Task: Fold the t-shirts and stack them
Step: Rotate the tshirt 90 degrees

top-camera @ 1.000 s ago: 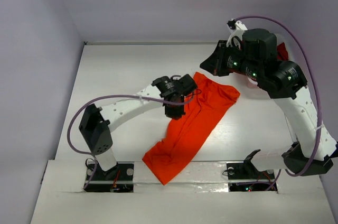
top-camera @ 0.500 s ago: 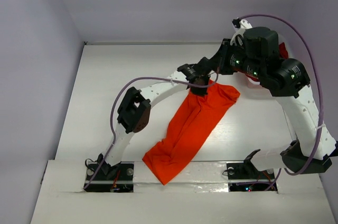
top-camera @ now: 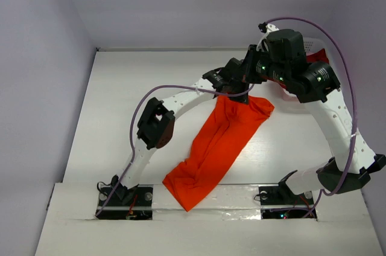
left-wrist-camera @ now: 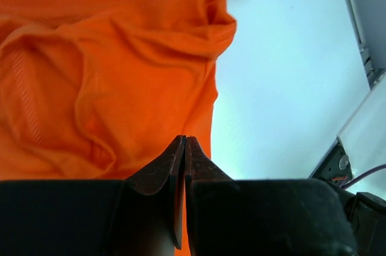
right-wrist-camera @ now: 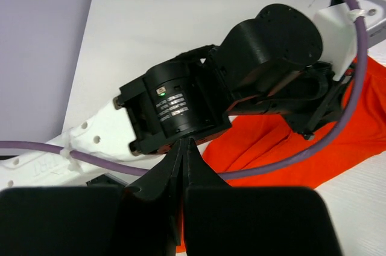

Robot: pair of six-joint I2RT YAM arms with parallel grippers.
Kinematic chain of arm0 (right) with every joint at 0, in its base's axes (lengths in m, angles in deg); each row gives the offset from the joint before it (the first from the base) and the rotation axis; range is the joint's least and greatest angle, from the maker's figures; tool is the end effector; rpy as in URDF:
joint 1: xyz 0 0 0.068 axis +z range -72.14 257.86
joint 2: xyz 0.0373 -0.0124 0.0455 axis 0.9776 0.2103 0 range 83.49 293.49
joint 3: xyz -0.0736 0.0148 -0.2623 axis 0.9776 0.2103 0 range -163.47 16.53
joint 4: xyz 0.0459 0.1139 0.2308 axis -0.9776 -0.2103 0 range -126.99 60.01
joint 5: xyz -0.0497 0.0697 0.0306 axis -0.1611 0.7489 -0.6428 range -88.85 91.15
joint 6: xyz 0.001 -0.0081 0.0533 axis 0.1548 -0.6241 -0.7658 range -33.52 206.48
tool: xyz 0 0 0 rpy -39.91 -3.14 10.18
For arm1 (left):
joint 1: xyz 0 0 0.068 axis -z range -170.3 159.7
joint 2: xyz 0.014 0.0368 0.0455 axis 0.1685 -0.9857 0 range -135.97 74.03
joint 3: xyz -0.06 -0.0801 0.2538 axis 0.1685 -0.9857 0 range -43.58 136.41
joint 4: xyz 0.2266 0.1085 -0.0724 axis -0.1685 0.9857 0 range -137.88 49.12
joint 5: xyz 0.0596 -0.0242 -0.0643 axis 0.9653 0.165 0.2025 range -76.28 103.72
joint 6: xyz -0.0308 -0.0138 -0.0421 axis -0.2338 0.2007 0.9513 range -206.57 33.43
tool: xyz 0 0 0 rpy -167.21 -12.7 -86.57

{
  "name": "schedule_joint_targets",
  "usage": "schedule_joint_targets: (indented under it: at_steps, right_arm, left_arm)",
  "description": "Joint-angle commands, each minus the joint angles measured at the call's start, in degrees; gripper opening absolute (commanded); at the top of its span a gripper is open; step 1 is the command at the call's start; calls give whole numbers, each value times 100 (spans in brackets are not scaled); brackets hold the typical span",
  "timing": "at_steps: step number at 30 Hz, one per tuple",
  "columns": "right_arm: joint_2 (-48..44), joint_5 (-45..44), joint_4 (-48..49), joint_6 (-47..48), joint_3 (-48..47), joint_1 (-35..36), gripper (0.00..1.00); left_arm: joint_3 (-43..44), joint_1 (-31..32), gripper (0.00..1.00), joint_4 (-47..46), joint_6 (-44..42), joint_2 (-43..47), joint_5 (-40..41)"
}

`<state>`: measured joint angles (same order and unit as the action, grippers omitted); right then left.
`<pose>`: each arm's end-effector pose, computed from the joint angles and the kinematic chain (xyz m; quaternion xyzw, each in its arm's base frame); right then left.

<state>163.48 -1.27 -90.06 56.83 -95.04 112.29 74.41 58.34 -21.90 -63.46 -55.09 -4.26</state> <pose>0.2052 0.1387 0.5007 -0.0250 0.8589 0.2558 0.4430 0.3384 -0.4010 0.2648 0.2633 0.8471 -0.3712 0.2745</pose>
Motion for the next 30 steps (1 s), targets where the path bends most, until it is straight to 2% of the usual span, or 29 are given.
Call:
schedule_joint_targets:
  at_steps: [1, 12, 16, 22, 30]
  right_arm:
    - [-18, 39, 84, -6, -58, -86, 0]
    - [-71, 66, 57, -67, 91, -139, 0]
    - [-106, 66, 22, -76, 91, -139, 0]
    - [-150, 57, -31, -120, 74, -139, 0]
    - [-159, 92, 4, -182, 144, -139, 0]
  left_arm:
    - [408, -21, 0, -400, 0, -279, -557]
    - [514, -285, 0, -734, 368, -1045, -593]
    - [321, -575, 0, -1164, 799, -1264, -988]
    - [689, -856, 0, -990, 966, -1651, -927]
    - [743, -1120, 0, -752, 1028, -1810, -646]
